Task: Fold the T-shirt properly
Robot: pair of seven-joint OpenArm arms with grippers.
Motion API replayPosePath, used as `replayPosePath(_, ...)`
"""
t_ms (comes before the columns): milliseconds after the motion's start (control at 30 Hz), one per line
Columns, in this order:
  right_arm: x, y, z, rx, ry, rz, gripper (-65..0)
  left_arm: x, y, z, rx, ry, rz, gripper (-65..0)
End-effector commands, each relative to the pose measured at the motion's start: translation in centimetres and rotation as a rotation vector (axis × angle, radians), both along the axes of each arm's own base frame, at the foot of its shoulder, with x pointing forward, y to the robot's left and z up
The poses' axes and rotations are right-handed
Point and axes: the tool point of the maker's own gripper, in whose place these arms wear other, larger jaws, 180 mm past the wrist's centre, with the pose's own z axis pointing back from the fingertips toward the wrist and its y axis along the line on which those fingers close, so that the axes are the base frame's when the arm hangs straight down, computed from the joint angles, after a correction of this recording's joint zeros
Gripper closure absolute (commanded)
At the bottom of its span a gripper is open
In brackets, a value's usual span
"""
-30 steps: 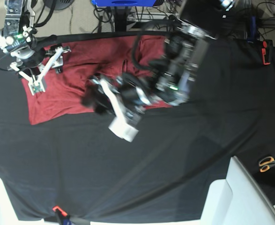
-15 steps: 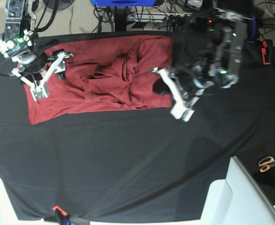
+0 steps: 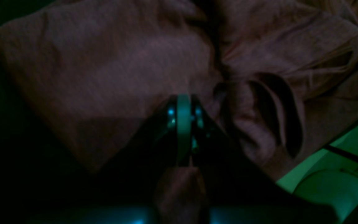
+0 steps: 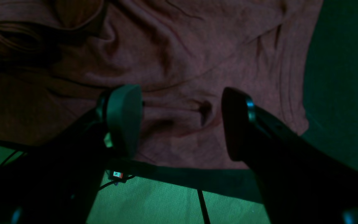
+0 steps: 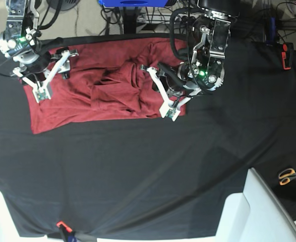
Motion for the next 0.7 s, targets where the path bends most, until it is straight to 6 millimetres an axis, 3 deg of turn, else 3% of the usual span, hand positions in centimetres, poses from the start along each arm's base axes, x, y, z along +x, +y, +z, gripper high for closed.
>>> replayPosePath(0, 0.6, -0.2, 0.7, 0.002, -0.035, -0.003, -38.3, 1.5, 0.0, 1.3, -0.019, -0.054, 0.025, 0.0)
replayPosePath(133, 0.6, -0.2, 0.7, 0.002, -0.035, -0.003, -38.3, 2.2, 1.1, 1.4, 0.008, -0.046, 0.127, 0.0)
replayPosePath(233, 0.6, -0.1, 0.7, 0.003, -0.035, -0.001, -38.3, 1.9, 0.7, 1.0, 0.001, -0.032, 0.119, 0.0)
replayPosePath(667, 0.6, -0.2, 0.7, 0.002, -0.035, -0.003, -38.3, -1.0, -6.6, 0.4, -0.036, 0.007, -0.104, 0.0)
